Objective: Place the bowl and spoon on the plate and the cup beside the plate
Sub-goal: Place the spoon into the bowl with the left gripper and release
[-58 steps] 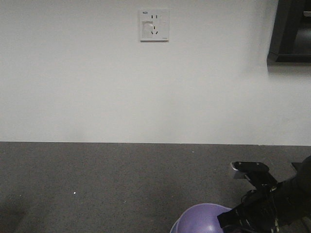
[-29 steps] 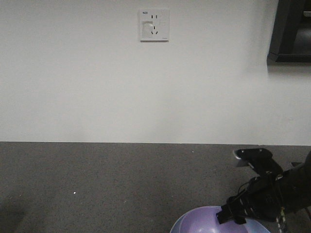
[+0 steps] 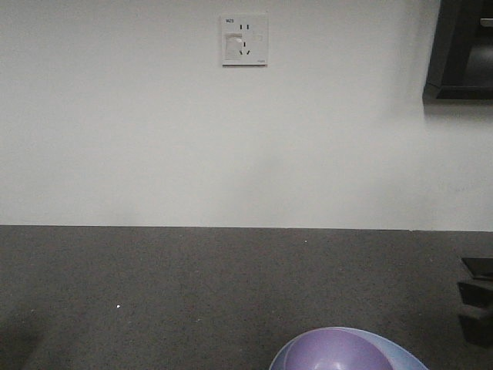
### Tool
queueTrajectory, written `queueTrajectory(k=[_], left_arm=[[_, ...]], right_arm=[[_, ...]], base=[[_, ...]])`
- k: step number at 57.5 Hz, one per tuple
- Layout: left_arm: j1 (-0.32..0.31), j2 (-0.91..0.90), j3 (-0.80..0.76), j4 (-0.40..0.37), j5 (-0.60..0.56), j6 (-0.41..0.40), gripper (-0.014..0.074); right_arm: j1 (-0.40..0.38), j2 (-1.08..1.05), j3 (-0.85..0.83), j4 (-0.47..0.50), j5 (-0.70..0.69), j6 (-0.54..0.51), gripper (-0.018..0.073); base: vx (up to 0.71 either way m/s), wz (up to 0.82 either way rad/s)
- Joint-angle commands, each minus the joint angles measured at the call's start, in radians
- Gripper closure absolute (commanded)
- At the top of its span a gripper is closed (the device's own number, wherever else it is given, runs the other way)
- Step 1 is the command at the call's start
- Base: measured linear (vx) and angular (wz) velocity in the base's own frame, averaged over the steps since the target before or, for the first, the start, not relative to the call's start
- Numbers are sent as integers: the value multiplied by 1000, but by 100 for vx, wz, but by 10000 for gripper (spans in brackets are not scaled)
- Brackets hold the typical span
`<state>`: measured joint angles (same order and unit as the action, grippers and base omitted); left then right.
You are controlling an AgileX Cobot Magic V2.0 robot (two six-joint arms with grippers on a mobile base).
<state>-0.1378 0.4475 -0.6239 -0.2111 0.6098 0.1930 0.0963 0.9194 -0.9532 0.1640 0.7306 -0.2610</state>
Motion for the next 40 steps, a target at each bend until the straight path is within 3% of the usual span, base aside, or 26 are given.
queueTrajectory(k=[1, 11, 18, 23, 30, 40], left_arm=[[-8, 61, -49, -16, -29, 20, 596], [-9, 288, -216, -93, 119, 157, 596], [-40, 481, -365, -237, 194, 306, 596], [-91, 605, -455, -329, 229, 365, 596], [-193, 776, -575, -383, 274, 371, 596], [-339, 975, -735, -384, 322, 326, 596]], right_arm=[[-1, -123, 83, -7, -135, 5, 571], [-1, -304, 288, -5, -229, 38, 569], [-1, -344, 363, -6, -248, 37, 568], [-1, -345, 383, -6, -248, 37, 568], [-1, -341, 385, -6, -249, 37, 568], [-1, -341, 385, -6, -274, 37, 568]], base=[[0, 0], [0, 0], [0, 0], [0, 0], [0, 0], [0, 0]])
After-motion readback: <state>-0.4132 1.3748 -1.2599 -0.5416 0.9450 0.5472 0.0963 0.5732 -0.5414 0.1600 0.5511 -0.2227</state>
